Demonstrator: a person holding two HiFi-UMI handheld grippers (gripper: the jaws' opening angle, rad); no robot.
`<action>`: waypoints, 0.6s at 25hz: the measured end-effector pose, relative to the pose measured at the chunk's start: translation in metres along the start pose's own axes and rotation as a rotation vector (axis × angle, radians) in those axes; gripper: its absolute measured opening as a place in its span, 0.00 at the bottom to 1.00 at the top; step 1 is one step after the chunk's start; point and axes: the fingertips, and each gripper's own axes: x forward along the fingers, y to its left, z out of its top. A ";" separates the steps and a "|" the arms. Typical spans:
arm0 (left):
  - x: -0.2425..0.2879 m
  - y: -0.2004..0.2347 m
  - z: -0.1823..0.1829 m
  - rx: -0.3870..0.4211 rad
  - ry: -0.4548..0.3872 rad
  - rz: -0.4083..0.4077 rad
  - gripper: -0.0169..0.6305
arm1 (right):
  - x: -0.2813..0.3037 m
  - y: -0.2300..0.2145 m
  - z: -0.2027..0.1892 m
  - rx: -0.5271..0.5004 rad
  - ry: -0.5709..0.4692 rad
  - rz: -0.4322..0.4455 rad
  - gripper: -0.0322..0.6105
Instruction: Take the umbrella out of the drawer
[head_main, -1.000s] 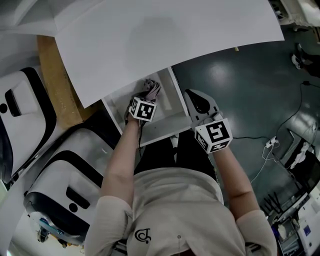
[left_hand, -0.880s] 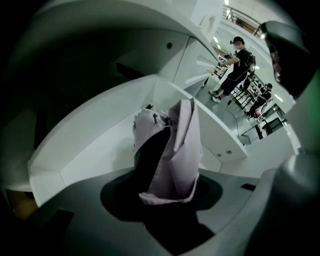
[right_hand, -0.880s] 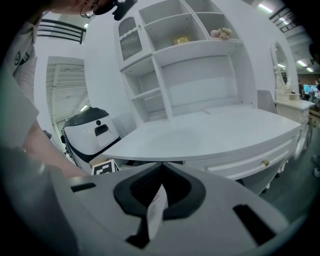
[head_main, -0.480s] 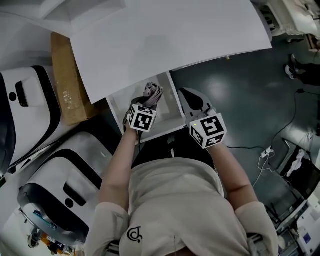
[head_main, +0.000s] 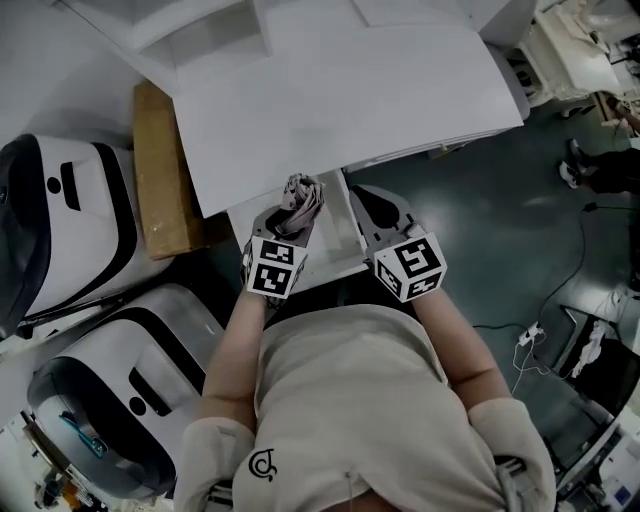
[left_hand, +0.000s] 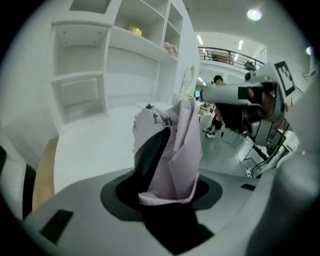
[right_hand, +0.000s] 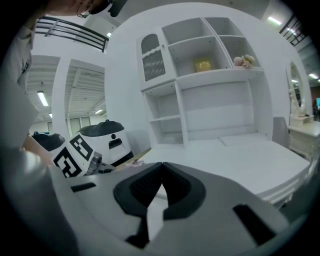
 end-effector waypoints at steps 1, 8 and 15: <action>-0.007 0.001 0.010 -0.002 -0.044 0.010 0.37 | -0.001 0.002 0.002 -0.014 -0.007 0.007 0.06; -0.061 0.022 0.064 -0.003 -0.299 0.116 0.37 | 0.007 0.022 0.025 -0.108 -0.071 0.070 0.06; -0.139 0.047 0.100 -0.029 -0.502 0.216 0.37 | 0.009 0.060 0.067 -0.130 -0.192 0.168 0.06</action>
